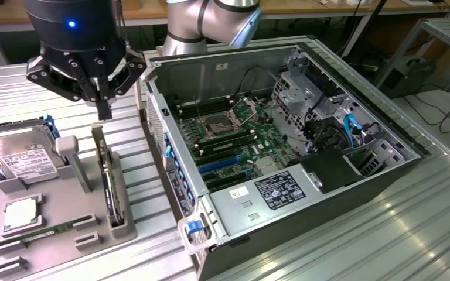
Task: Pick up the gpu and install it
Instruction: 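Reach for the gpu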
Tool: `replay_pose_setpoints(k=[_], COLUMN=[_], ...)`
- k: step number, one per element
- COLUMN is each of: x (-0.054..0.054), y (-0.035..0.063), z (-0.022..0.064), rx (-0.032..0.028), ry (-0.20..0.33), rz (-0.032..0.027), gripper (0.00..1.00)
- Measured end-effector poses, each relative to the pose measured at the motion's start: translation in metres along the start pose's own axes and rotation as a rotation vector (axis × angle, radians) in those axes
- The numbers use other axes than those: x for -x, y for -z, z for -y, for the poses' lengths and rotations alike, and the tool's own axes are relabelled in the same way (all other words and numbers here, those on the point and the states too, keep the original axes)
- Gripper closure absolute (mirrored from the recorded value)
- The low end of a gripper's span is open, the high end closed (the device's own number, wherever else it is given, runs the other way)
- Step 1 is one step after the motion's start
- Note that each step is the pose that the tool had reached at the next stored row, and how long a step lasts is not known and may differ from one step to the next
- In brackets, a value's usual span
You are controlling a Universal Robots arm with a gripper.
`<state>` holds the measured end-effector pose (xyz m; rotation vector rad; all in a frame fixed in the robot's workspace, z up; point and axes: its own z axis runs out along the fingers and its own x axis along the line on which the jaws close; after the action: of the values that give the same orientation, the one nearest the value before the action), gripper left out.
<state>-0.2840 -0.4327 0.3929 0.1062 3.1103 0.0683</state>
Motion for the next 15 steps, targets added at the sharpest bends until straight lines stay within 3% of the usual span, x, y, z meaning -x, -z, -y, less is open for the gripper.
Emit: replay_pose_setpoints(k=[10,15], x=[-0.029,-0.031], y=[0.0009,0.0011], z=[0.0049,0.0052], rx=[0.0007,0.0009], ry=[0.001,0.001], rz=[0.0002,0.0001], gripper=[0.89,0.89])
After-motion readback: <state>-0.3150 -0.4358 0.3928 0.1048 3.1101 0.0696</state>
